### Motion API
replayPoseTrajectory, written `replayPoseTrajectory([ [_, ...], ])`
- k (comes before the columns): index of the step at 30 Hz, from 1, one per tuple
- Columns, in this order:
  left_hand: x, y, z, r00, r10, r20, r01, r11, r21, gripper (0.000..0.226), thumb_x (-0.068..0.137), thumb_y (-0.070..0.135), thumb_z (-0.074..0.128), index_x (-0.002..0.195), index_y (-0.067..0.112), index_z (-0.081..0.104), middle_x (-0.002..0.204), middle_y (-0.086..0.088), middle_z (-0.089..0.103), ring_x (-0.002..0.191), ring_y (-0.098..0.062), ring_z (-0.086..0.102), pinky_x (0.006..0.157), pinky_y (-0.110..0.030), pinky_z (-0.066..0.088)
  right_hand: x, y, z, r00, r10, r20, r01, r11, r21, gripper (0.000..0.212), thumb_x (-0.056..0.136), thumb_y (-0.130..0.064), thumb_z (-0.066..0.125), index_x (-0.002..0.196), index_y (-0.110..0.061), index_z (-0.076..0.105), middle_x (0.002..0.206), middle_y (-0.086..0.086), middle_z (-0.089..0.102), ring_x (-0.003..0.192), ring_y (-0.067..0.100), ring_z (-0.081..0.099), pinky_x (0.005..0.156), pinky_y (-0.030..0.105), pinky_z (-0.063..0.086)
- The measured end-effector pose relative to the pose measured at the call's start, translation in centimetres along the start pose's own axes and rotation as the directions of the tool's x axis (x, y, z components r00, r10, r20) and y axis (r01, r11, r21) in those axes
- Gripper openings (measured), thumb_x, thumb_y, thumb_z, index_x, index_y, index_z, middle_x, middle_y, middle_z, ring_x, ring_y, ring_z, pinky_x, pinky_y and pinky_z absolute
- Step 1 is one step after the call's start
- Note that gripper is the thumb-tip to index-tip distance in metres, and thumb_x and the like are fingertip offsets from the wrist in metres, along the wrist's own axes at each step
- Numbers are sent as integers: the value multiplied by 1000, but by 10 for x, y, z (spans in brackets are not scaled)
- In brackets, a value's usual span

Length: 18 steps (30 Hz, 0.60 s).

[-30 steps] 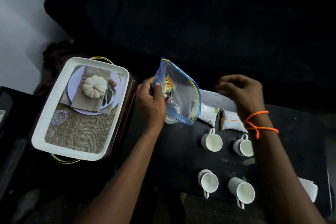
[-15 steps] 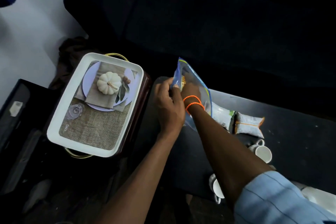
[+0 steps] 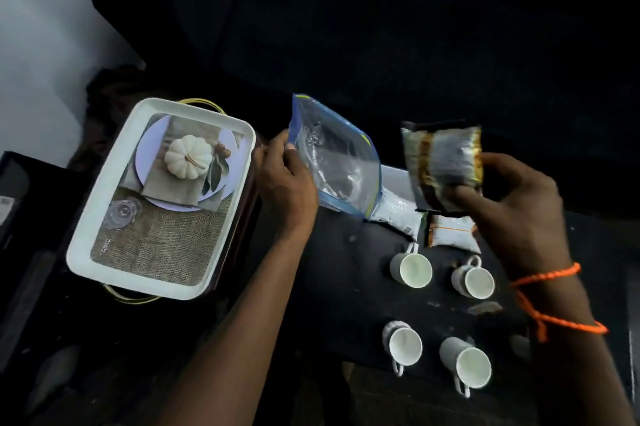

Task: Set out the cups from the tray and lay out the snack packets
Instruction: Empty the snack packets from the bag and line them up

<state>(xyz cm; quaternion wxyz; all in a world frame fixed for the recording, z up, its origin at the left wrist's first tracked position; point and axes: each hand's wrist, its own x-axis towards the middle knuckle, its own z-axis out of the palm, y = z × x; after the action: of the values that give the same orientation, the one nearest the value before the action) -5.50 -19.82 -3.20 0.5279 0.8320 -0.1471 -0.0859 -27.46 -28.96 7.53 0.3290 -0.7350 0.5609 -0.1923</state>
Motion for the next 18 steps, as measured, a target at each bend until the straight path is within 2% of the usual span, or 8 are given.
replayPoseTrajectory([
  [3, -3, 2, 1, 999, -20, -32, 19, 999, -33, 31, 101, 8, 53, 124, 9, 74, 108, -5, 55, 81, 2, 53, 74, 1, 37, 9, 57, 23, 993, 92, -73, -100, 990, -104, 38, 69, -10, 80, 103, -25, 72, 88, 2, 76, 76, 16, 71, 74, 30, 57],
  [5, -6, 6, 2, 999, -21, -48, 18, 998, -67, 30, 101, 5, 54, 123, 7, 74, 107, -4, 53, 83, 13, 55, 74, 1, 37, 16, 90, 56, 995, 91, -28, -95, 970, -225, 37, 71, -5, 77, 107, -14, 73, 95, 14, 76, 87, 33, 71, 79, 39, 56],
  [8, -14, 12, 3, 999, 43, -28, -45, 997, -67, 29, 101, 4, 54, 123, 7, 74, 107, -4, 52, 84, 1, 54, 75, -1, 39, 14, 120, 104, 975, 94, 201, 1, 905, -425, 40, 80, -3, 67, 119, -8, 65, 115, 20, 65, 107, 42, 61, 85, 44, 52],
  [11, -20, 15, 4, 997, 79, 14, -77, 993, -94, 28, 102, 3, 54, 124, 5, 72, 111, -7, 54, 92, -14, 57, 77, -3, 41, 14, 126, 118, 917, 132, 375, 79, 864, -497, 53, 78, -16, 78, 127, -8, 57, 121, 21, 59, 113, 42, 56, 92, 45, 51],
  [14, -22, 15, 3, 996, 83, 44, -80, 994, -71, 26, 103, 3, 54, 123, 3, 71, 118, -15, 62, 93, -8, 58, 79, -1, 40, 23, 114, 103, 919, 166, 359, -5, 912, -409, 59, 71, -33, 88, 121, -10, 67, 119, 19, 67, 111, 38, 61, 93, 38, 49],
  [15, -22, 15, 3, 996, 78, 54, -74, 994, -74, 26, 102, 2, 54, 122, 1, 71, 118, -17, 65, 95, -11, 61, 80, -1, 40, 26, 109, 92, 933, 155, 326, -37, 939, -341, 58, 70, -36, 90, 119, -12, 69, 119, 15, 69, 113, 35, 62, 92, 35, 47],
  [17, -23, 18, 5, 996, 40, 82, -30, 993, -117, 24, 100, -1, 55, 118, -2, 70, 115, -20, 68, 99, -19, 64, 80, -7, 44, 32, 96, 68, 944, 139, 300, -116, 989, -92, 67, 67, -38, 91, 126, -18, 67, 125, 8, 68, 119, 25, 62, 95, 29, 47],
  [18, -23, 21, 7, 993, 9, 115, 9, 988, -156, 24, 99, -2, 55, 117, -2, 70, 114, -20, 69, 99, -21, 66, 81, -15, 48, 35, 89, 56, 932, 128, 340, -166, 982, 86, 75, 67, -36, 92, 133, -23, 61, 131, 5, 64, 124, 23, 59, 99, 32, 48],
])
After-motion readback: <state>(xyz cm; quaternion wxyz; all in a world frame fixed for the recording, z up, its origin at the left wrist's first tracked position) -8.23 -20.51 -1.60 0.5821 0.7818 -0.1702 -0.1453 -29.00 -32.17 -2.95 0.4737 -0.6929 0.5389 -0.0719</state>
